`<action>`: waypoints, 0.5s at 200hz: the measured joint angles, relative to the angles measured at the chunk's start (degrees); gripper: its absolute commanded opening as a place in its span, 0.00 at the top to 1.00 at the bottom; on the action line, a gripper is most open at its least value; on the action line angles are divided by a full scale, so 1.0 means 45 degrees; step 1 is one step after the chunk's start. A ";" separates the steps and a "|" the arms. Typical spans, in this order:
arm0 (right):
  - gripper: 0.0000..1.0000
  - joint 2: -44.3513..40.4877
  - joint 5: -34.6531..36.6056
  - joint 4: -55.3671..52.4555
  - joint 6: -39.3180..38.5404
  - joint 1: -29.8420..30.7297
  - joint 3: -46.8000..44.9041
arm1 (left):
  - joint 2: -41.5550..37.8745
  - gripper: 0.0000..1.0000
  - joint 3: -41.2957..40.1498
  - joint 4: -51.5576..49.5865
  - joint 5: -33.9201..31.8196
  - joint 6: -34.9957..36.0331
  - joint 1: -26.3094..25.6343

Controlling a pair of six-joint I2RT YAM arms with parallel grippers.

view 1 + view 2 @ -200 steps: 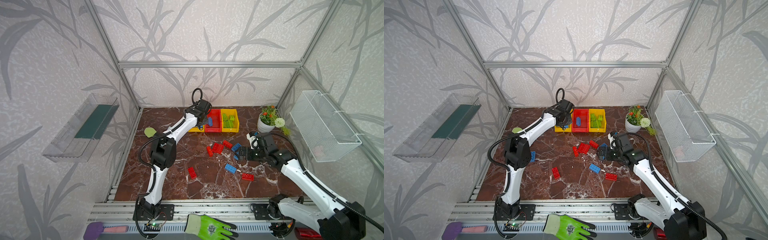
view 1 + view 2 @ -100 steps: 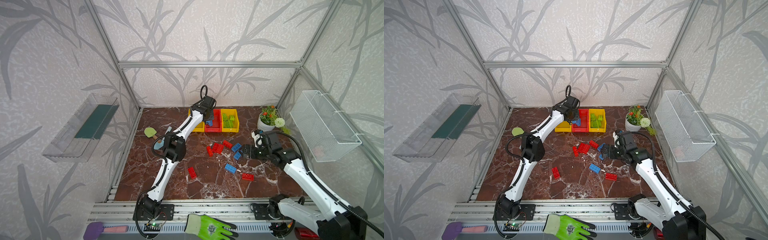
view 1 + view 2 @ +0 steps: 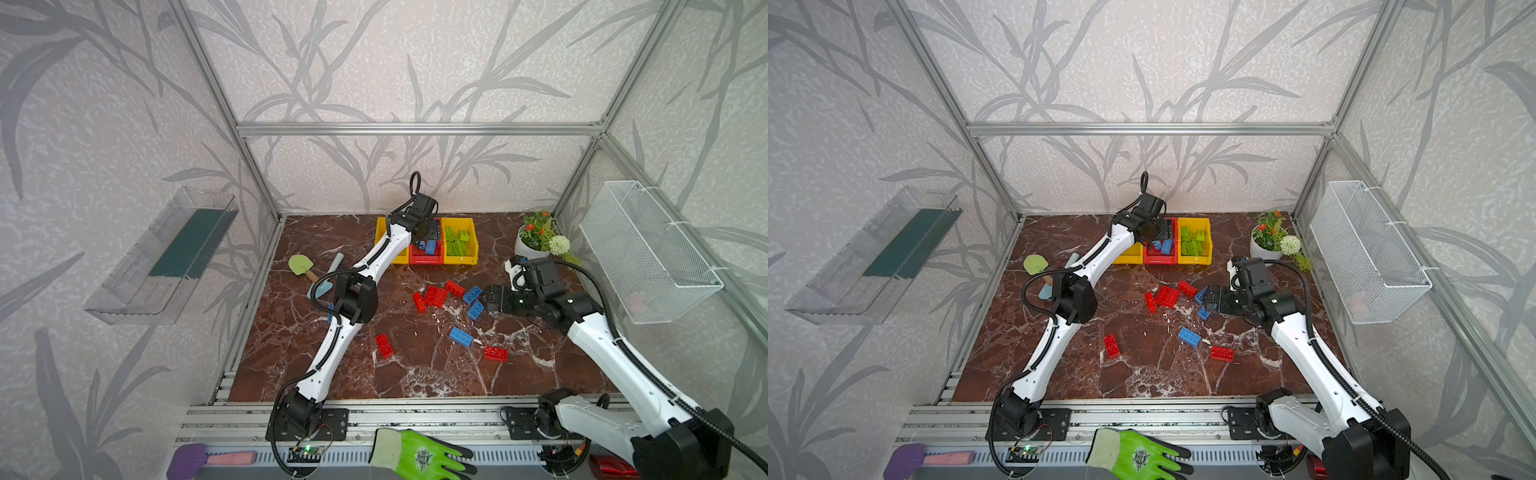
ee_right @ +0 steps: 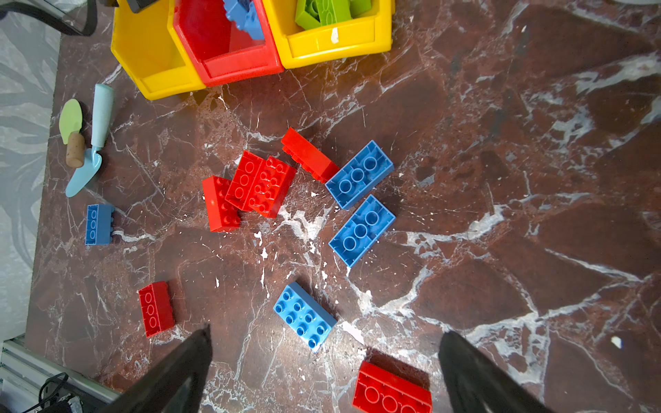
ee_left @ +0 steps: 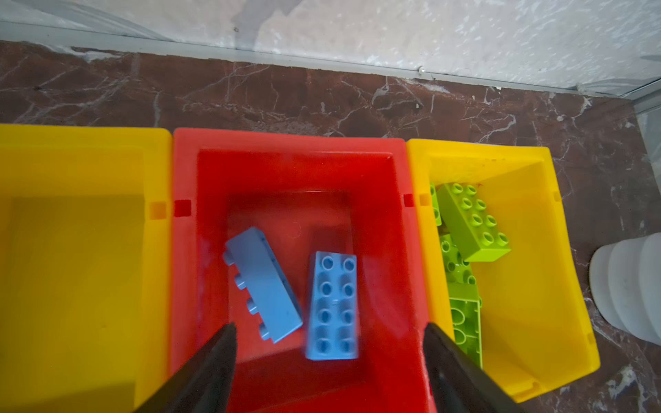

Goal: Sort the legos into containers by color
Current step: Place the lego in the container, then pick up the lego from the middle-left of the table.

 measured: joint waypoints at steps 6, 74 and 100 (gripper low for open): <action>0.01 0.0000 0.0019 -0.0010 0.0000 0.0000 0.0010 | -0.0024 0.14 0.0000 0.0005 0.0063 -0.0015 -0.0029; 0.01 -0.0670 0.0049 -0.0126 0.0010 0.0000 -0.0078 | -0.3274 0.13 -0.4634 0.0389 -0.0228 0.0053 -0.0680; 0.01 -0.1248 -0.0053 -0.0087 0.0029 0.0000 -0.0602 | -0.6557 0.14 -0.9636 0.1554 -0.0767 -0.0160 -0.0986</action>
